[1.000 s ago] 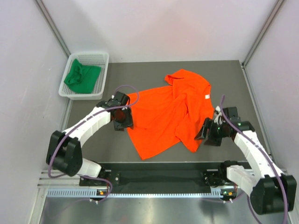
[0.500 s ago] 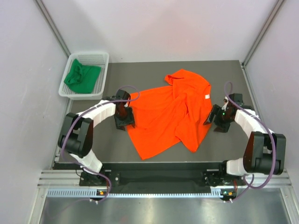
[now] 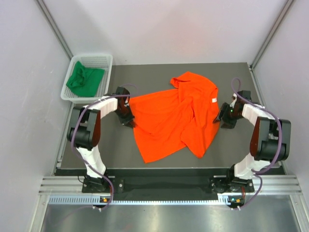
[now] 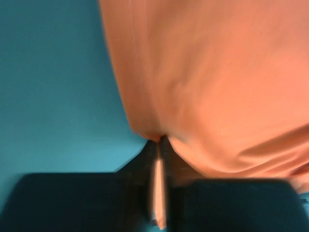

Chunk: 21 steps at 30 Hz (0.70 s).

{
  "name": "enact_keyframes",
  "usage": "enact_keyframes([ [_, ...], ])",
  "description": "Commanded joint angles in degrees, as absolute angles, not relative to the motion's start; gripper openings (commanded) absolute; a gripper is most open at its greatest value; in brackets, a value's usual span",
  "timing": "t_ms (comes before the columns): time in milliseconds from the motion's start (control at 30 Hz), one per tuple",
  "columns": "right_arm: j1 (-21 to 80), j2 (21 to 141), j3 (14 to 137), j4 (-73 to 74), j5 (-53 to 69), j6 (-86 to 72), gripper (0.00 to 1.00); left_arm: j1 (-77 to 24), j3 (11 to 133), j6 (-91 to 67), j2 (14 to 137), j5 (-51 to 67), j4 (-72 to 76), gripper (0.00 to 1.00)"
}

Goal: Fold and stack the t-shirts
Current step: Flatten the tshirt out

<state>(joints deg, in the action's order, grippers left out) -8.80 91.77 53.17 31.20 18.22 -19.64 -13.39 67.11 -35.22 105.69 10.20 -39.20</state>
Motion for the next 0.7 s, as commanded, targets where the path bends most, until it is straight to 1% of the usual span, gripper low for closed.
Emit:
enact_keyframes([
  [0,-9.14,94.48,57.30,26.20,20.30,-19.86,0.52,-12.66,70.56,-32.79,111.79,8.35,-35.68,0.00],
  [67,-8.79,96.50,58.01,24.97,21.53,-20.91,0.42,-12.57,75.92,-31.91,114.95,7.74,-38.39,0.00],
  [100,-8.62,97.20,58.36,24.70,21.36,-21.09,0.39,-12.57,77.76,-31.38,115.74,7.04,-39.28,0.00],
  [133,-8.27,98.95,59.14,24.61,21.10,-21.27,0.36,-12.57,81.61,-30.59,117.23,4.77,-40.07,0.00],
  [167,-8.17,99.83,59.59,24.52,21.01,-21.62,0.30,-12.57,83.56,-30.15,117.94,3.70,-41.91,0.00],
  [200,-8.09,100.63,59.94,24.35,20.92,-21.80,0.27,-12.57,85.50,-29.19,118.56,2.65,-42.79,0.00],
  [233,-7.91,101.94,60.81,24.35,20.83,-21.97,0.21,-12.48,89.52,-28.74,119.96,0.55,-43.59,0.00],
  [300,-7.82,103.09,62.13,24.70,19.26,-22.06,0.15,-12.39,93.67,-27.17,121.28,-3.85,-46.22,0.00],
  [333,-7.74,104.05,63.79,25.22,18.47,-22.23,0.11,-12.22,97.52,-26.64,122.68,-5.17,-46.93,0.00],
  [433,-7.56,106.34,68.53,26.80,15.39,-21.54,0.09,-11.34,105.08,-24.96,125.67,-8.96,-49.83,0.00],
  [533,-7.30,108.80,73.89,29.35,14.24,-20.66,0.09,-10.46,110.37,-23.30,127.61,-10.98,-52.11,0.00],
  [567,-7.21,109.24,75.22,30.23,13.37,-20.39,0.09,-10.37,111.26,-22.86,127.88,-11.51,-52.73,0.02],
  [600,-7.03,109.68,76.45,32.06,13.01,-20.13,0.10,-10.37,111.88,-22.07,128.05,-12.21,-53.17,0.12],
  [667,-6.33,109.43,78.74,33.92,11.26,-19.08,0.17,-10.37,111.80,-21.53,127.01,-12.22,-54.14,0.24],
])
